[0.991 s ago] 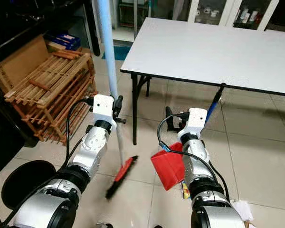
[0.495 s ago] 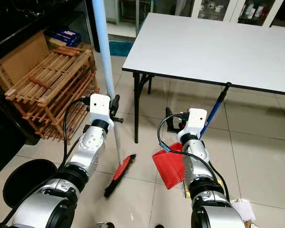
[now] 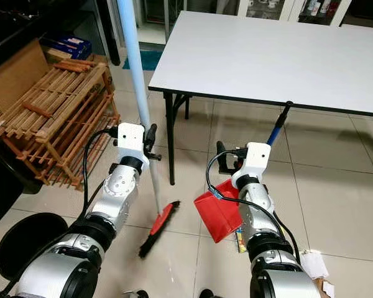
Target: Sweep floor
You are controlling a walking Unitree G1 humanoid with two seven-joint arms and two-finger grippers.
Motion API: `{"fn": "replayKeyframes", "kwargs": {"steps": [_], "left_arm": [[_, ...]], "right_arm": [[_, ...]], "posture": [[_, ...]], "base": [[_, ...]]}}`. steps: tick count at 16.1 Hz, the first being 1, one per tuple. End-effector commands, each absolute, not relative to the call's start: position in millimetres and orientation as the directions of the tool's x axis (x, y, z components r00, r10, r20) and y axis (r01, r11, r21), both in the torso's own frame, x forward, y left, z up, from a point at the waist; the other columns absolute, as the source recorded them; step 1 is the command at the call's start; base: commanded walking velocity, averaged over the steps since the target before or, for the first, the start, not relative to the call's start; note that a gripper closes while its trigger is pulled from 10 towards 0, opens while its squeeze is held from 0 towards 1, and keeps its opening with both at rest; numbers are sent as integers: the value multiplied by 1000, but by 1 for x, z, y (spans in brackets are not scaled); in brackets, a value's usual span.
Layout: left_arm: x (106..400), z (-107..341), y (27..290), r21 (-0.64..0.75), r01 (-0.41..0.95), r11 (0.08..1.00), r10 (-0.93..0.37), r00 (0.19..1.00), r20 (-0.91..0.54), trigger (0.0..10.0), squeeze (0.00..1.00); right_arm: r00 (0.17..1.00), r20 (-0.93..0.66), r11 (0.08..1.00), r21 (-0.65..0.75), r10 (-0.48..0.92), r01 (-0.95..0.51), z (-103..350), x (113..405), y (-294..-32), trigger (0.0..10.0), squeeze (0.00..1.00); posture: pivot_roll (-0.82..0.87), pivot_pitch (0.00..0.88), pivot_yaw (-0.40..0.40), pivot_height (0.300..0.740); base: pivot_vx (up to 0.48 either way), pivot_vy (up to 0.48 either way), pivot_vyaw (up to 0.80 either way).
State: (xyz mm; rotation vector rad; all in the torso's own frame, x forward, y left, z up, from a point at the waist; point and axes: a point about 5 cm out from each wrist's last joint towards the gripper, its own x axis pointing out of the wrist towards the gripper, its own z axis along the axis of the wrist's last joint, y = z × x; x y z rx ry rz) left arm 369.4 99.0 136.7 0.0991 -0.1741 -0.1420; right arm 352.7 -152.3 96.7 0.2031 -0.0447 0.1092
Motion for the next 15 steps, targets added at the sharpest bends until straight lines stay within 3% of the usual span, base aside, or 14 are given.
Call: {"fn": "replayKeyframes", "kwargs": {"steps": [1, 3, 9, 15], "left_arm": [[372, 148, 96, 114, 139, 984, -161, 965, 207, 10000, 0], [372, 148, 96, 114, 141, 983, -162, 965, 206, 10000, 0], [372, 149, 96, 114, 141, 983, -163, 963, 213, 10000, 0], [372, 148, 94, 118, 148, 982, -170, 962, 213, 10000, 0]], "right_arm": [[992, 53, 971, 207, 116, -124, 98, 354, -151, 10000, 0], [990, 59, 968, 212, 125, -135, 99, 354, -150, 10000, 0], [988, 73, 969, 200, 135, -147, 101, 354, -147, 10000, 0], [985, 69, 964, 203, 160, -171, 99, 354, -144, 10000, 0]], "posture": [[49, 158, -27, 740], [48, 154, -27, 740], [49, 131, -24, 740], [49, 108, -23, 740]], "base": [[0, 0, 0], [0, 0, -744], [0, 0, 0], [314, 0, -209]]}}
